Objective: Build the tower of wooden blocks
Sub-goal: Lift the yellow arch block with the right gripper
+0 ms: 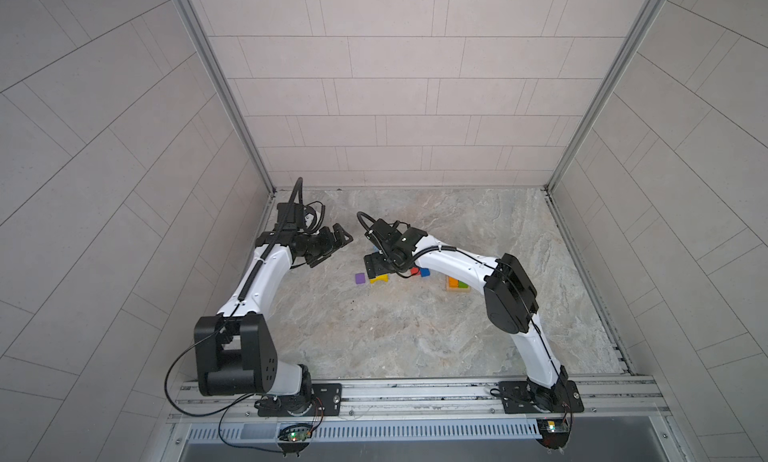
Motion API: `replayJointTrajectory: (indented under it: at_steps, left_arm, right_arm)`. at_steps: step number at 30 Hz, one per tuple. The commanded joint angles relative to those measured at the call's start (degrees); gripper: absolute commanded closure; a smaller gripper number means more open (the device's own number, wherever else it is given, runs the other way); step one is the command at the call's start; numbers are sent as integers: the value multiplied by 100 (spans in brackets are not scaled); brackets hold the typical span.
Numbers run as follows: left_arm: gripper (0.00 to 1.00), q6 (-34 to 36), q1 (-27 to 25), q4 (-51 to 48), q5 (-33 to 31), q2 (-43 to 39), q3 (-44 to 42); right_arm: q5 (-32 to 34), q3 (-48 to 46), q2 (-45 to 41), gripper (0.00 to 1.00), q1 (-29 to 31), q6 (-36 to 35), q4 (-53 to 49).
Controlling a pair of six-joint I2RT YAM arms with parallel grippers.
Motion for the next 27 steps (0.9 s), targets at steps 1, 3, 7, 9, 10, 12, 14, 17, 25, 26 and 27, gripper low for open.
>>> replayJointTrajectory:
  at_steps: [1,3,7,9,10,12,14,17,25,26,27]
  left_arm:
    - [1,-20,54,64,47,-149,-78]
    - [2,-28,60,72,68,-151,-80]
    - [2,-36,72,98,107,-154,-97]
    - [2,-46,66,122,121,-162,-97]
    - [2,-45,69,123,138,-147,-97]
    - [2,-47,72,124,166,-134,-97]
    - [2,-63,77,132,183,-134,-106]
    - [2,-59,78,133,192,-144,-106]
    - [2,-63,80,142,232,-117,-108]
    - [2,-63,82,152,237,-112,-107]
    - [3,-67,81,155,236,-111,-107]
  right_arm:
    - [187,230,355,7,75,259,-344]
    - [230,354,478,7,99,301,-405]
    - [305,454,651,7,127,401,-359]
    - [350,513,730,6,130,448,-355]
    - [361,553,769,6,131,453,-349]
    - [412,581,825,6,139,474,-327]
    - [447,633,888,6,143,478,-328]
    - [526,690,962,6,148,483,-326]
    - [555,816,1122,14,161,459,-398]
    - [564,825,1121,17,161,437,-402]
    - [564,823,1121,20,161,411,-417]
